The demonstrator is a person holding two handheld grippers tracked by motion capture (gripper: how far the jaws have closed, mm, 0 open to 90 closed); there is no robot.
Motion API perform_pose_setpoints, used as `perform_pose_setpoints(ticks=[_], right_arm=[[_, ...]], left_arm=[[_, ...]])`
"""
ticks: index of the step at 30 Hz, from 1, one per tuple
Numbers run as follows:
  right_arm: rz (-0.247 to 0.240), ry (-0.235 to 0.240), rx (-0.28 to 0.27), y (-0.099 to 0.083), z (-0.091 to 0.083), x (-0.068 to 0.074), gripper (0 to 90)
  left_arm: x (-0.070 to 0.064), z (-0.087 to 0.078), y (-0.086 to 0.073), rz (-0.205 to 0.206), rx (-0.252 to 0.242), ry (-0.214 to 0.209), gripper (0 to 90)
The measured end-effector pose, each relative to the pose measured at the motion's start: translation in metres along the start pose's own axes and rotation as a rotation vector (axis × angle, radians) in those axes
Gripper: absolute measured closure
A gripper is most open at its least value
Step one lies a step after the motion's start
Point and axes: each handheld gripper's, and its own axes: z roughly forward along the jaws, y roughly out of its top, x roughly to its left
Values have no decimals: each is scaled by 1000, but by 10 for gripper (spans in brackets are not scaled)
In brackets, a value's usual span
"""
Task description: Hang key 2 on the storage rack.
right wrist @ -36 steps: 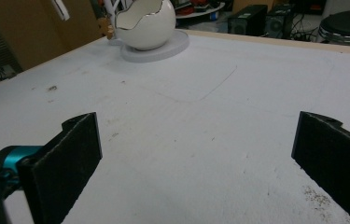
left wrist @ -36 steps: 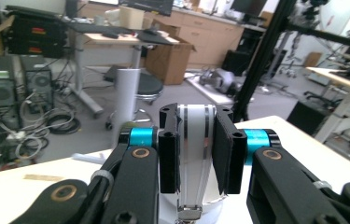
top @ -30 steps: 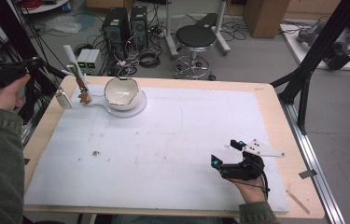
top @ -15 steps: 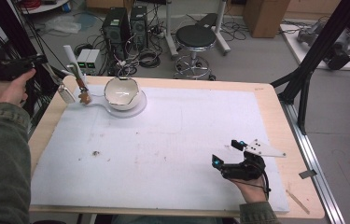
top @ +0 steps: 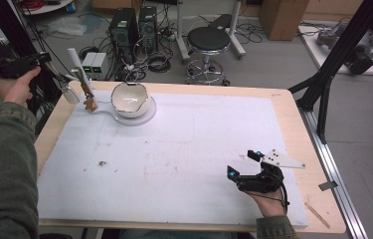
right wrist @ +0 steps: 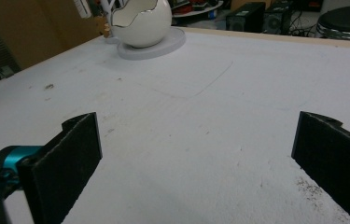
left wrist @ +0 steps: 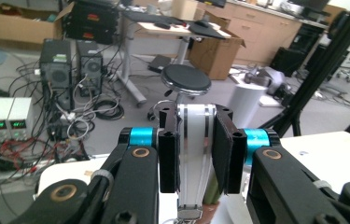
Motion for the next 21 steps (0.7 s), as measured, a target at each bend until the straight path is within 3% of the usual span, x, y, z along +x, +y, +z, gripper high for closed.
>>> perform_pose_setpoints(ticks=[2,8,11,16,21], right_arm=[[2,-2,2,-1,-1,0,4],[1,-6,4,-2,-1,0,5],[1,-7,5,-2,-1,-1,4],[10,-11,8,-3,-1,-1,4],[8,-14,7,-3,-3,-2,4]], left_arm=[[4,1,-1,-11,4,15,739],[10,3,0,-46,-44,35,739],[8,5,4,-23,-26,46,739],[0,9,14,3,-39,39,739],[-4,14,19,22,-29,64,739]])
